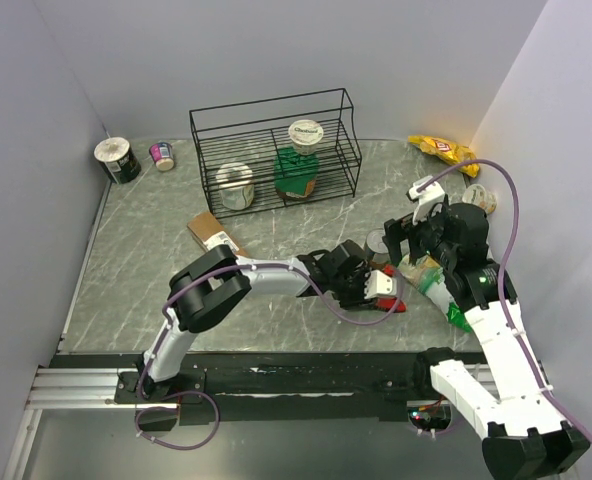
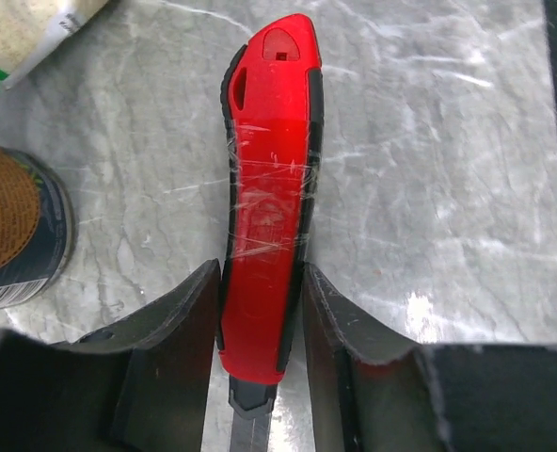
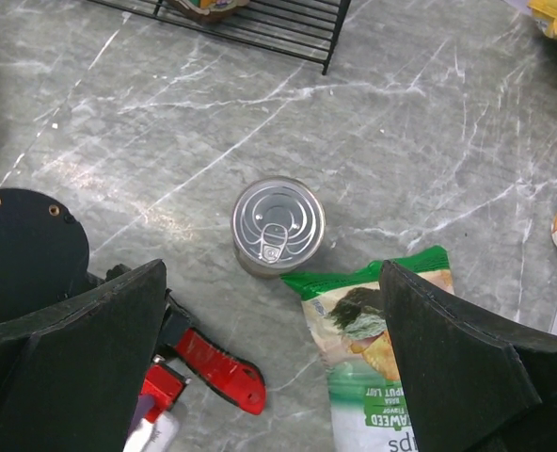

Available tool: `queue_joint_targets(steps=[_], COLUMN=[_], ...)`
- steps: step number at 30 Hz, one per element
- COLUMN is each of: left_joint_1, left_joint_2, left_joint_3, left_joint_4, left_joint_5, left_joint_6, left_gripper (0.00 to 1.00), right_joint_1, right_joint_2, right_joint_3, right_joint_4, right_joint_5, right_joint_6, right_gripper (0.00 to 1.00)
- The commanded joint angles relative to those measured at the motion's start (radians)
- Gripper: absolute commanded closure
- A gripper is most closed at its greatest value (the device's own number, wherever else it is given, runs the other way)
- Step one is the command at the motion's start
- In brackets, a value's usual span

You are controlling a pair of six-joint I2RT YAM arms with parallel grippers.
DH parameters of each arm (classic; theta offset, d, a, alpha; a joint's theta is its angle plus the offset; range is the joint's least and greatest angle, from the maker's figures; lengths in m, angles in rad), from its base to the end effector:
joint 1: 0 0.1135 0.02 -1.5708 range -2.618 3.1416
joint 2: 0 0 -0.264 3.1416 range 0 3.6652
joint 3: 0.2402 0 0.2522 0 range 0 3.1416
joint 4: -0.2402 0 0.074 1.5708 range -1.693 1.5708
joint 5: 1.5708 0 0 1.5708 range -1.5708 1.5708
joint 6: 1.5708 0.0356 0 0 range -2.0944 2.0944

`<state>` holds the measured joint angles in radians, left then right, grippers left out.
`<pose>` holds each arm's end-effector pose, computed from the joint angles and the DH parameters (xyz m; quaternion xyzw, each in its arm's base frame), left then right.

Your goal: Unpack the express box

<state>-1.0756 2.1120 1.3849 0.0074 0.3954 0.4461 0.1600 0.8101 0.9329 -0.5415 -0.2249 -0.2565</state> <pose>0.2062 -0.4106 0.1513 0.6745 0.5909 -0.2954 0.3295 0.1696 0.0354 0.3501 -0.2321 0.8027 0.0679 0.5452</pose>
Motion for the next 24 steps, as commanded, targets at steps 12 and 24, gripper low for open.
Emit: queue_joint_targets(steps=[12, 24], left_joint_1=[0.052, 0.345], left_joint_2=[0.0, -0.282], left_joint_3=[0.022, 0.212], left_joint_4=[-0.174, -0.682], left_joint_5=[0.18, 0.467], left_joint_6=[0.06, 0.097], left_gripper=[0.82, 0.99], right_joint_1=[-0.011, -0.013], right_joint_2=[0.077, 0.225], right_joint_3=[0.112, 0.322], right_joint_4=[-0.026, 0.012], right_joint_5=[-0.051, -0.299], right_joint_6=[-0.027, -0.053], right_gripper=[0.0, 0.01])
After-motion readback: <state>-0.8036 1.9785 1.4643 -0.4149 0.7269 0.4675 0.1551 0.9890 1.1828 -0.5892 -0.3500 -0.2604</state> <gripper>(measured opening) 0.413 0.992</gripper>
